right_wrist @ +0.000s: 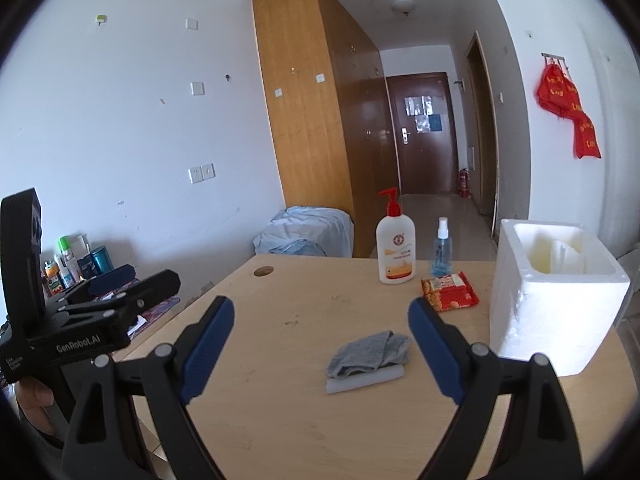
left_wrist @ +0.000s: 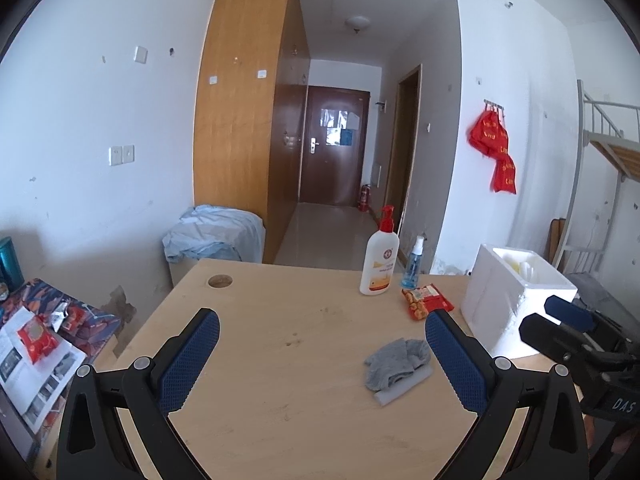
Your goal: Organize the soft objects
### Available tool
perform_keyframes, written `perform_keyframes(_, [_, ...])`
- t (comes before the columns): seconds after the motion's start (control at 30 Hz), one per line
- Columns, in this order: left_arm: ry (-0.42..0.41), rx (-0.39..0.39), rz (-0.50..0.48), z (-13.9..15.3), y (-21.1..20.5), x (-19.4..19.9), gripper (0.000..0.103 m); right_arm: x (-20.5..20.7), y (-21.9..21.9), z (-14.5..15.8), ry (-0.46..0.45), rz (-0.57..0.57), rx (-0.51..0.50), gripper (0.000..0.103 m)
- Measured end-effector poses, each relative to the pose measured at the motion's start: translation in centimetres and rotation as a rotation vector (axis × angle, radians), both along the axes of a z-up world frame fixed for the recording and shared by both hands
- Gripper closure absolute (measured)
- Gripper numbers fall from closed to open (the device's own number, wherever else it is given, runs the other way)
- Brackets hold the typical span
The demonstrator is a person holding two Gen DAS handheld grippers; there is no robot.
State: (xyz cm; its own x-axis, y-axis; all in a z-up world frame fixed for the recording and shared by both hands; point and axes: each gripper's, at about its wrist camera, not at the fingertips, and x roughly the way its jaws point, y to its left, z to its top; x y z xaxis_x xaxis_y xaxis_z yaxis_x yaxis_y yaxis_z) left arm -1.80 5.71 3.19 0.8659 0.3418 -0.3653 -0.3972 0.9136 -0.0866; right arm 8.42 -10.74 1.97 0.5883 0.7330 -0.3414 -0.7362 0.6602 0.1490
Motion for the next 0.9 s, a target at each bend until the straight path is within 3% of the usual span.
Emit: perform_keyframes(0.9, [0.085, -0.039, -0.044, -2.9, 1.0, 5.0, 0.000, 3.2, 1.7, -2.1, 0.051, -0.033, -0.075, 0.012])
